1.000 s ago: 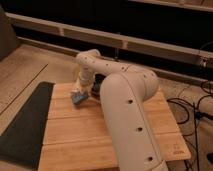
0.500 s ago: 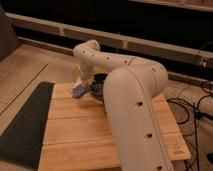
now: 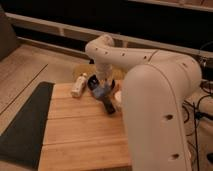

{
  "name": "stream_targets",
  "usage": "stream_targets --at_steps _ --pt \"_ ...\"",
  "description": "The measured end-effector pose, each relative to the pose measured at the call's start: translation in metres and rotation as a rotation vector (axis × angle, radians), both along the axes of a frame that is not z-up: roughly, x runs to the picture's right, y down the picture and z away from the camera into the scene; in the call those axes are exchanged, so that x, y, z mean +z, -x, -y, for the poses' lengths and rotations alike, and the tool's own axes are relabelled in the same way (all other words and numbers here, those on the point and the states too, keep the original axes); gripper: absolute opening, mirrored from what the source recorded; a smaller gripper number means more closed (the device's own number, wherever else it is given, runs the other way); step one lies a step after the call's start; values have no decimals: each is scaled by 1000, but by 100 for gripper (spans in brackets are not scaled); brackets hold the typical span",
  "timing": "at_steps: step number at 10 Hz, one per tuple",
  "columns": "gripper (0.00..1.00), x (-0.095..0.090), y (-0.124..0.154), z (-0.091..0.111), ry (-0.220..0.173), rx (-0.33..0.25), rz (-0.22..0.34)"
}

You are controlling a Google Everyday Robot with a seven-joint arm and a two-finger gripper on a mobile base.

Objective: Place the white sponge in the ceramic cup

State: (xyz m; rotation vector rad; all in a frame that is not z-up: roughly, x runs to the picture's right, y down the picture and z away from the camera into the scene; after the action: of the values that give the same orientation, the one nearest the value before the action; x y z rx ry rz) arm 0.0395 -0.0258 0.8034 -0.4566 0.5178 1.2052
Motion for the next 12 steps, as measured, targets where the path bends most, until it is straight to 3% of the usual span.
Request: stream_targets --at_steps 5,6,12 --pt "19 -64 -98 8 18 66 -263" --pt "19 -70 -108 7 22 75 -288" --pt "19 -65 -107 7 29 67 -291"
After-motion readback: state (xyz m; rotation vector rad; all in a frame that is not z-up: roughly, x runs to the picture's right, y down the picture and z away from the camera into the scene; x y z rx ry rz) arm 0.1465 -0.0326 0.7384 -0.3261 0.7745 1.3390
